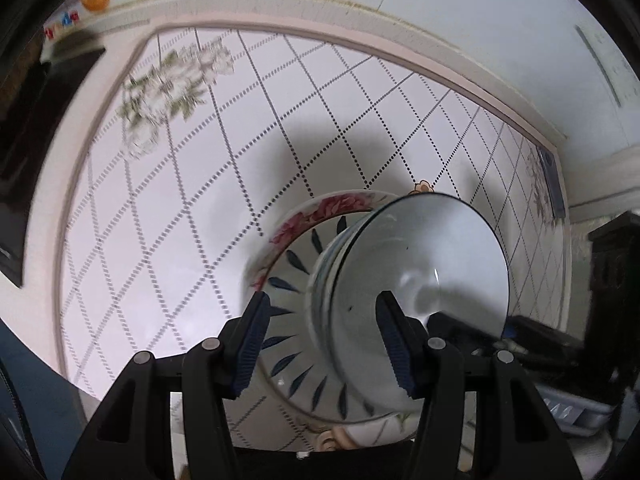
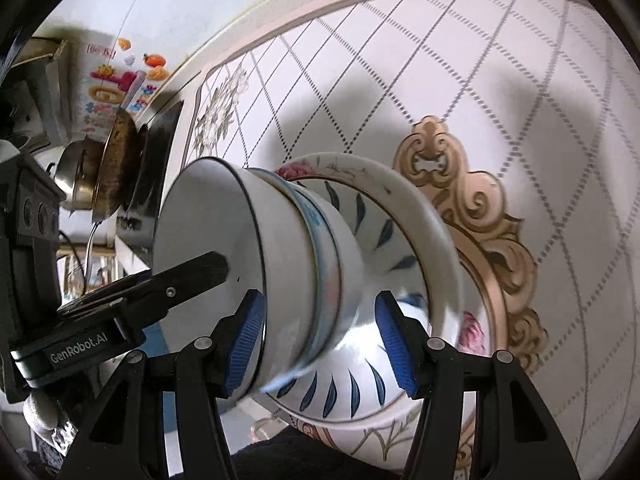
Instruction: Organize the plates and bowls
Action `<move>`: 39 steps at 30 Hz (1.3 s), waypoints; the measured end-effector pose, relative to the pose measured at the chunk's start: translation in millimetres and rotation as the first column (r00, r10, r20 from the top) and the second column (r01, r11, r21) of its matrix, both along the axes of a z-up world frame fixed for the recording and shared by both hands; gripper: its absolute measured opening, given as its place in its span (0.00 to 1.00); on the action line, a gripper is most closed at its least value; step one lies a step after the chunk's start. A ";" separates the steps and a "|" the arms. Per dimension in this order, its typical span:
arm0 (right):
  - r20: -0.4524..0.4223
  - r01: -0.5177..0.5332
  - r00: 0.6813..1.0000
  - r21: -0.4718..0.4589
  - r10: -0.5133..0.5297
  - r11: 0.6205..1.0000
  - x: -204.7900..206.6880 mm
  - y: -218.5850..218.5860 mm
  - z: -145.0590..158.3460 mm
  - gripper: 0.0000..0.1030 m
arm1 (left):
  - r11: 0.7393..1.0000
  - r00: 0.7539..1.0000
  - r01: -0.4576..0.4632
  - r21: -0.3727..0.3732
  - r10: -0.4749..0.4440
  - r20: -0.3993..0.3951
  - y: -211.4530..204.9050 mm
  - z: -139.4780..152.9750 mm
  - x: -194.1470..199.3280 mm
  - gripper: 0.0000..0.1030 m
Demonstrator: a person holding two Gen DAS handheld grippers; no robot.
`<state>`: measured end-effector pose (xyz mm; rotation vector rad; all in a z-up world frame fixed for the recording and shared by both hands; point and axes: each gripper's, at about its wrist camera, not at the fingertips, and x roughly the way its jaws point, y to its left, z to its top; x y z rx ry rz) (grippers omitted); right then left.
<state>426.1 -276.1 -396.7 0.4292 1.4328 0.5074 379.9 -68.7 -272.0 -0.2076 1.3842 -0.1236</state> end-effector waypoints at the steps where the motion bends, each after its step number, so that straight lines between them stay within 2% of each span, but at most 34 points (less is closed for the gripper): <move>1: 0.013 0.013 1.000 -0.016 -0.013 1.000 -3.7 -1.9 5.0 0.59 | 1.000 1.000 0.009 0.012 -0.010 0.015 0.8 4.7 -4.6 0.51; 4: 0.061 0.061 0.996 -0.067 -0.057 0.996 -20.3 -6.7 25.8 0.60 | 0.999 0.997 0.043 0.032 -0.045 0.058 4.2 19.4 -20.8 0.51; 6: 0.097 0.092 0.992 -0.099 -0.082 0.991 -33.3 -7.8 41.2 0.66 | 0.996 0.993 0.072 0.049 -0.076 0.087 5.6 29.8 -31.7 0.51; 8: 0.136 0.132 0.984 -0.132 -0.114 0.982 -49.2 -8.6 58.2 0.79 | 0.993 0.988 0.094 0.067 -0.101 0.114 7.4 39.2 -41.8 0.51; 12: 0.223 0.211 0.961 -0.208 -0.164 0.955 -83.4 -5.5 92.8 0.87 | 0.989 0.975 0.117 0.093 -0.132 0.177 17.6 60.6 -63.3 0.60; 14: 0.257 0.247 0.949 -0.236 -0.185 0.940 -100.4 -3.7 107.7 0.88 | 0.987 0.967 0.121 0.101 -0.140 0.211 21.2 71.2 -74.6 0.79; 15: 0.277 0.266 0.941 -0.242 -0.196 0.933 -109.7 -4.3 115.9 0.88 | 0.986 0.962 0.124 0.109 -0.146 0.230 22.6 76.9 -80.7 0.82; 21: 0.360 0.343 0.902 -0.259 -0.240 0.903 -159.7 2.0 160.5 0.88 | 0.988 0.941 0.100 0.120 -0.133 0.312 28.5 114.9 -115.0 0.86; 22: 0.375 0.353 0.894 -0.259 -0.243 0.899 -169.7 2.4 169.9 0.89 | 0.988 0.934 0.096 0.121 -0.132 0.331 28.4 122.9 -121.5 0.93; 23: 0.387 0.360 0.889 -0.257 -0.246 0.897 -177.0 2.8 176.8 0.89 | 0.988 0.927 0.096 0.122 -0.133 0.350 28.1 130.4 -128.6 0.95; 29: 0.486 0.404 0.841 -0.273 -0.237 0.873 -236.3 3.7 231.9 0.91 | 0.987 0.888 0.078 0.139 -0.132 0.441 25.8 179.6 -182.8 0.95; 39: 0.621 0.431 0.762 -0.277 -0.183 0.859 -320.9 0.0 309.5 0.92 | 0.988 0.837 0.016 0.154 -0.098 0.538 30.6 227.2 -245.4 0.95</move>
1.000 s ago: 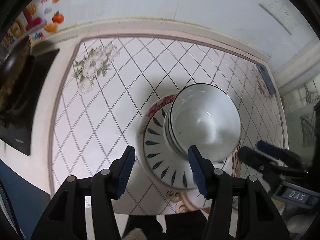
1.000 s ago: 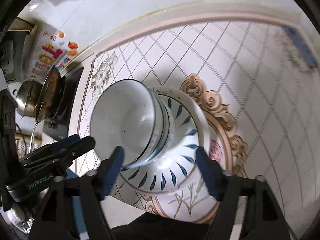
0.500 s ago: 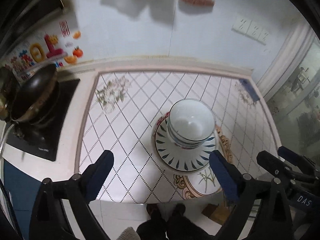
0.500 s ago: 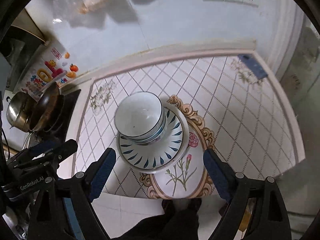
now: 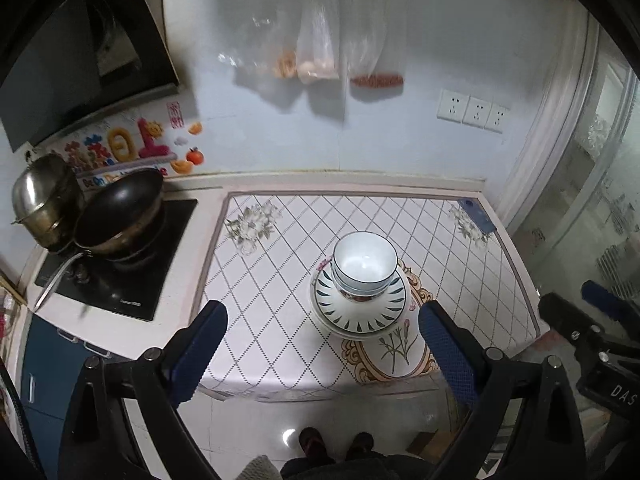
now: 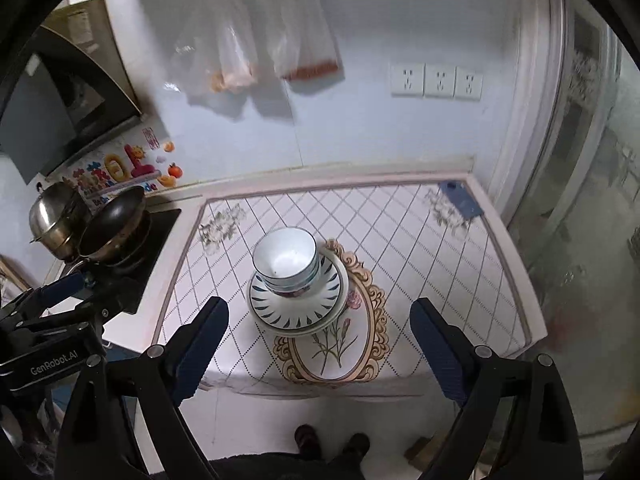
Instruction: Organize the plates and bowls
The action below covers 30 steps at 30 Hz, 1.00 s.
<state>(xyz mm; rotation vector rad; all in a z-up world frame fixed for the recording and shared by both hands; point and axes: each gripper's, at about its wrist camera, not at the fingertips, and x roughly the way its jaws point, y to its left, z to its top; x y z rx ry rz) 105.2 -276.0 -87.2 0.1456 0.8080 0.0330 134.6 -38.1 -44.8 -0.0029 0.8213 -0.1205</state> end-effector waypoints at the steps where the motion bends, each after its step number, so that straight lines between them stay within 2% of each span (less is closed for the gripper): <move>1: 0.012 -0.002 1.000 -0.006 0.002 1.000 -4.6 0.4 4.8 0.92 | 1.000 1.000 -0.006 0.006 0.006 0.008 0.3 2.7 -4.3 0.95; 4: 0.049 -0.005 0.999 -0.020 0.006 1.000 -18.4 1.1 19.5 0.92 | 1.000 1.000 -0.018 -0.006 0.019 0.013 2.9 9.2 -14.8 0.95; 11: 0.071 -0.012 0.997 -0.028 0.014 1.000 -31.9 0.9 35.0 0.92 | 1.000 1.000 -0.013 -0.012 0.014 0.026 -1.5 15.5 -28.6 0.95; 30: 0.089 -0.017 0.996 -0.046 0.021 0.999 -31.5 -10.7 40.9 0.93 | 1.000 0.999 -0.016 -0.002 0.016 0.031 -10.4 20.5 -38.0 0.95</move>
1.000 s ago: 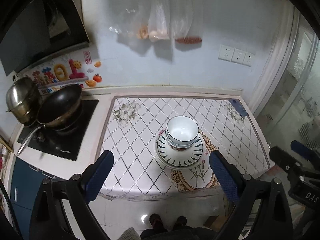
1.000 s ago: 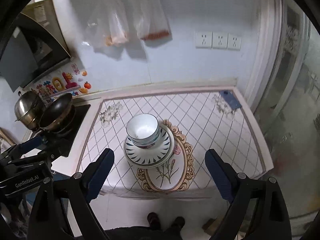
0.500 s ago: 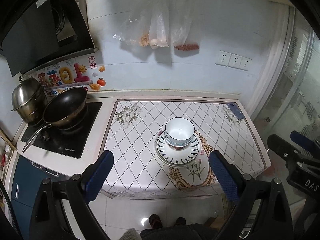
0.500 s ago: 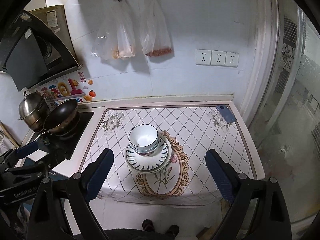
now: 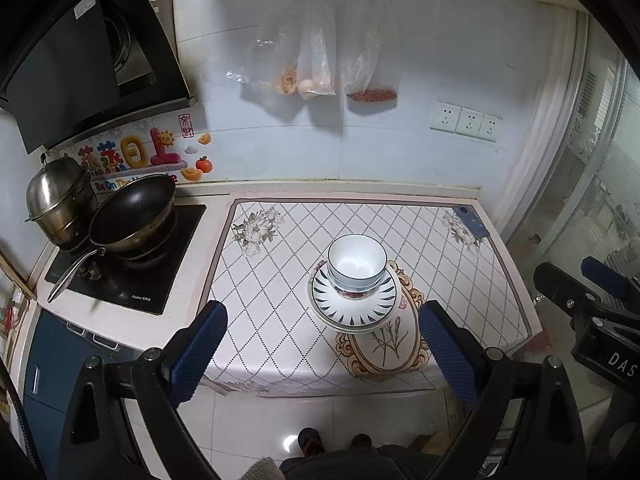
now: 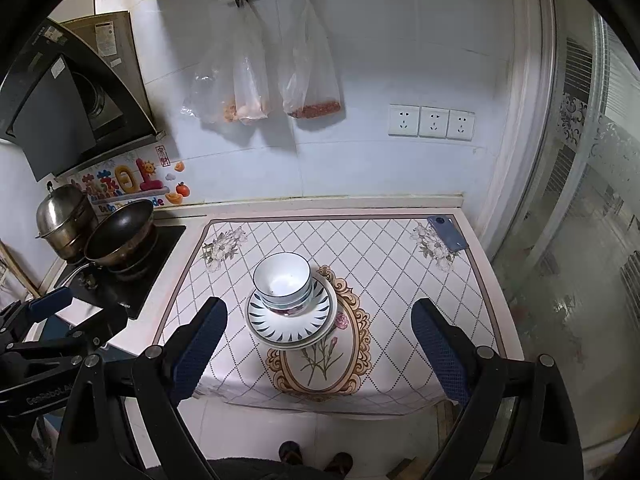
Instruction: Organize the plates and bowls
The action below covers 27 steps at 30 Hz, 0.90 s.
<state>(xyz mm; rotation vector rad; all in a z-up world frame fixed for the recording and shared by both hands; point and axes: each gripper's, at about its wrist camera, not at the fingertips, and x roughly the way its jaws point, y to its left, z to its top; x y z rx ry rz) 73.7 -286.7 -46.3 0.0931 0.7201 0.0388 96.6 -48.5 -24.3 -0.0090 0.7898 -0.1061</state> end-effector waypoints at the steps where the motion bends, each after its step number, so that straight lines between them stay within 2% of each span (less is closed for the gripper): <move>1: 0.001 0.000 1.000 -0.001 0.000 1.000 0.0 0.1 0.1 0.93 | 1.000 1.000 0.000 0.000 0.000 0.000 0.0 0.0 -0.1 0.95; 27: 0.001 -0.005 1.000 -0.002 0.005 1.000 0.2 -1.1 -2.7 0.93 | 1.000 1.000 -0.001 -0.006 0.001 -0.006 -0.5 -0.4 2.3 0.95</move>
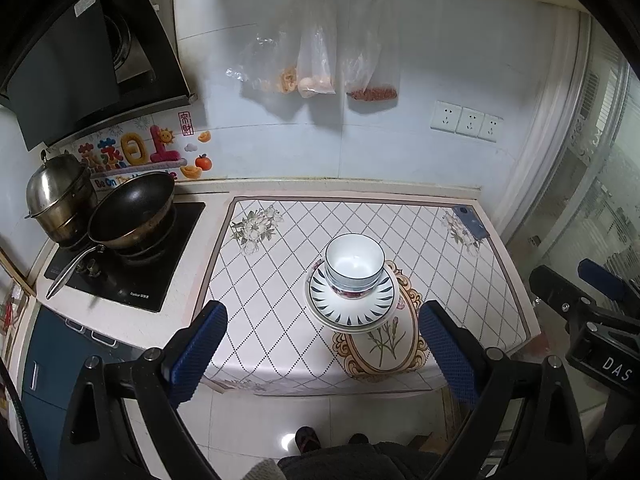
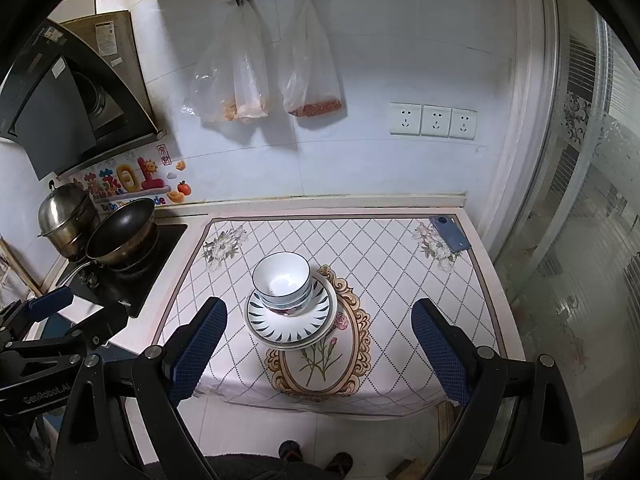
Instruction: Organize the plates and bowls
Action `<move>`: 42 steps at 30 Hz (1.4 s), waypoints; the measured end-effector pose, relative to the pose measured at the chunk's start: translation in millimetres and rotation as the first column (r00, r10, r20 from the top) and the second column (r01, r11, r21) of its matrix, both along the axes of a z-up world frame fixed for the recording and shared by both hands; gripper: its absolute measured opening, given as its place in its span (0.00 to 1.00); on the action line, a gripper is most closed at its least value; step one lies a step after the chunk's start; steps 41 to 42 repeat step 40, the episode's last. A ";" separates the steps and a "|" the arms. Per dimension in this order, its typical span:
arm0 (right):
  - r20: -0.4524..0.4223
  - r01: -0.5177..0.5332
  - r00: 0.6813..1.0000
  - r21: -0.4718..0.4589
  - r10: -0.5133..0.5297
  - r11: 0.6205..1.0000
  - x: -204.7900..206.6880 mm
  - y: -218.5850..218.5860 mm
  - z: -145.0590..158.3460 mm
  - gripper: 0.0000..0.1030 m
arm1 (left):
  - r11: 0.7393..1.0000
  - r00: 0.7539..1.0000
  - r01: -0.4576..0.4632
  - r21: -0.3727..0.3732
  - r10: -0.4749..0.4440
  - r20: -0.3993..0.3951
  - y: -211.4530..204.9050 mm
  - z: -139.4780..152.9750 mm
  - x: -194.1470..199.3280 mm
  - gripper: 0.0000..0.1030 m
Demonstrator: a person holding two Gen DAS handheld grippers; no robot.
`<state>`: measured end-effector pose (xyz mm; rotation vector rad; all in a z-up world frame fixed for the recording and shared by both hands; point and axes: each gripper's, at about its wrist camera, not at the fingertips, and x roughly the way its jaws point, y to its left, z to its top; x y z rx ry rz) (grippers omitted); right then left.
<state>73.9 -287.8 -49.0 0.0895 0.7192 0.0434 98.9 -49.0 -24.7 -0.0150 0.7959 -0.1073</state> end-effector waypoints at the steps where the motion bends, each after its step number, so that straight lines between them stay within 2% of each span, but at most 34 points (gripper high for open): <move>1: -0.001 -0.001 1.000 -0.001 0.001 1.000 0.3 0.6 -1.0 0.93 | 1.000 1.000 -0.001 0.000 0.001 0.001 0.1 0.0 0.1 0.95; 42: -0.023 -0.010 1.000 0.009 0.010 1.000 10.4 6.5 -8.3 0.93 | 1.000 1.000 -0.008 0.002 0.008 -0.010 5.2 -6.1 10.2 0.95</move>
